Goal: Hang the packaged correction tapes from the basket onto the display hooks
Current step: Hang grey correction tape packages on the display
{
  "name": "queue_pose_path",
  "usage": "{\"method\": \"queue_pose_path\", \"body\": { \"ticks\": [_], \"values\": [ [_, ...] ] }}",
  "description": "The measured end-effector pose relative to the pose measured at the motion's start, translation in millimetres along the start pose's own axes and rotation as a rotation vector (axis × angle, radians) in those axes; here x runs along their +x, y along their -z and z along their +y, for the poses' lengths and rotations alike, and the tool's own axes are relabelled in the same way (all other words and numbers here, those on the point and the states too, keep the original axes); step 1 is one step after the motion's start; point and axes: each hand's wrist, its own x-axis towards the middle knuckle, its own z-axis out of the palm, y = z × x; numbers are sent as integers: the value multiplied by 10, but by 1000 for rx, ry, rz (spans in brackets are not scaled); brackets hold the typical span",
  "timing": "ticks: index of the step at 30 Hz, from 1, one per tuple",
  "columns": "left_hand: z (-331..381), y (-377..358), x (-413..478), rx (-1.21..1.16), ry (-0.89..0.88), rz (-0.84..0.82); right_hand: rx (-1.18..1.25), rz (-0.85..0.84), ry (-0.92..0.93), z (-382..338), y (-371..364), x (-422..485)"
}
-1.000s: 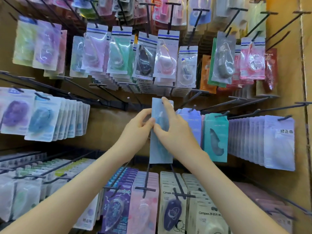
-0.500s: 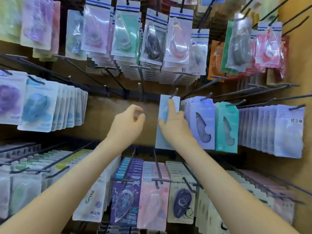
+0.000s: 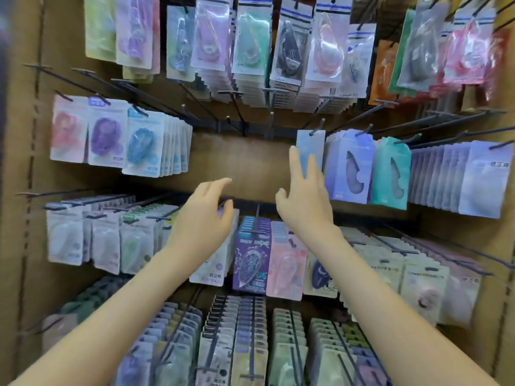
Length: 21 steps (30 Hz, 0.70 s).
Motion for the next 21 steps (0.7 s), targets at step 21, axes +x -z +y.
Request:
{"method": "queue_pose_path", "body": {
  "ticks": [21],
  "values": [
    [-2678,2097,-5273,395,1213,-638,418,-1136,191,-2974,-2884,-4483]
  ]
}}
